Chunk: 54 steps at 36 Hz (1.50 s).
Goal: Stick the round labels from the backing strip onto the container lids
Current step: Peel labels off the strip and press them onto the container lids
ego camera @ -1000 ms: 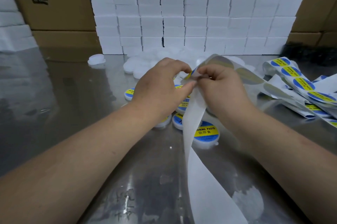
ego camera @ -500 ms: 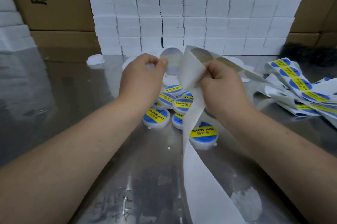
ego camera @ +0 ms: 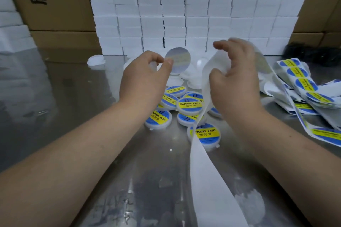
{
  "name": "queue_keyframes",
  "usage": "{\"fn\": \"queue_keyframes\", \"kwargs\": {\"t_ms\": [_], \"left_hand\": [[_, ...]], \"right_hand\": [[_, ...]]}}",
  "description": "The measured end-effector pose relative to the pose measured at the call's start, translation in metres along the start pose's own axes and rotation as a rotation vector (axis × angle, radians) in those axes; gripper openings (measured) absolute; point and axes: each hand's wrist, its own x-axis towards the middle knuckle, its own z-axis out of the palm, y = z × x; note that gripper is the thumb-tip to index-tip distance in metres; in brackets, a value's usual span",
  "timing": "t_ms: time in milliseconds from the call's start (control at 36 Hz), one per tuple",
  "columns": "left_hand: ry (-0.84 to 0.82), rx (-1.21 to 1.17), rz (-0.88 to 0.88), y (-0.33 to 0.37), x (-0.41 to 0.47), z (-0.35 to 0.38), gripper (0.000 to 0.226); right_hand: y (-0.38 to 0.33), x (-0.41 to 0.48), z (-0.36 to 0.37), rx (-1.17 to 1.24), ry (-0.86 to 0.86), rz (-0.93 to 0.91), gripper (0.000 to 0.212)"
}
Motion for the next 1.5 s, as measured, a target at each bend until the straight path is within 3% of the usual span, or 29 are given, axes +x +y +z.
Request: {"fn": "queue_keyframes", "kwargs": {"t_ms": [222, 500, 611, 806, 1028, 1194, 1306, 1361, 1500], "left_hand": [[-0.003, -0.009, 0.02, 0.0, -0.001, 0.0, 0.019], [-0.005, 0.064, 0.145, 0.003, -0.008, -0.003, 0.018], [0.007, 0.093, 0.202, 0.006, -0.009, -0.005, 0.021], [0.008, 0.111, 0.282, 0.009, -0.011, -0.007, 0.028], [0.0, 0.158, 0.319, 0.008, -0.01, -0.006, 0.04], [-0.058, 0.196, 0.262, 0.003, -0.009, 0.001, 0.039], [-0.056, 0.208, 0.19, -0.004, -0.005, 0.0, 0.037], [-0.049, 0.104, 0.038, -0.003, 0.0, -0.002, 0.037], [-0.086, -0.739, -0.419, 0.014, 0.005, -0.001, 0.041]], "right_hand": [[-0.006, 0.002, -0.006, -0.064, 0.064, -0.084, 0.054], [-0.009, -0.001, 0.0, 0.016, -0.177, 0.174, 0.02], [-0.011, -0.001, 0.001, 0.125, -0.206, 0.256, 0.047], [-0.007, 0.006, -0.004, 0.223, -0.128, 0.381, 0.037], [-0.007, 0.006, -0.002, 0.231, -0.157, 0.459, 0.025], [-0.004, 0.002, 0.004, 0.162, -0.155, 0.398, 0.025], [0.0, 0.008, 0.002, 0.138, -0.023, 0.391, 0.022], [0.002, 0.012, -0.003, 0.155, 0.046, 0.402, 0.021], [-0.002, 0.005, 0.0, 0.212, -0.077, 0.412, 0.027]]}}
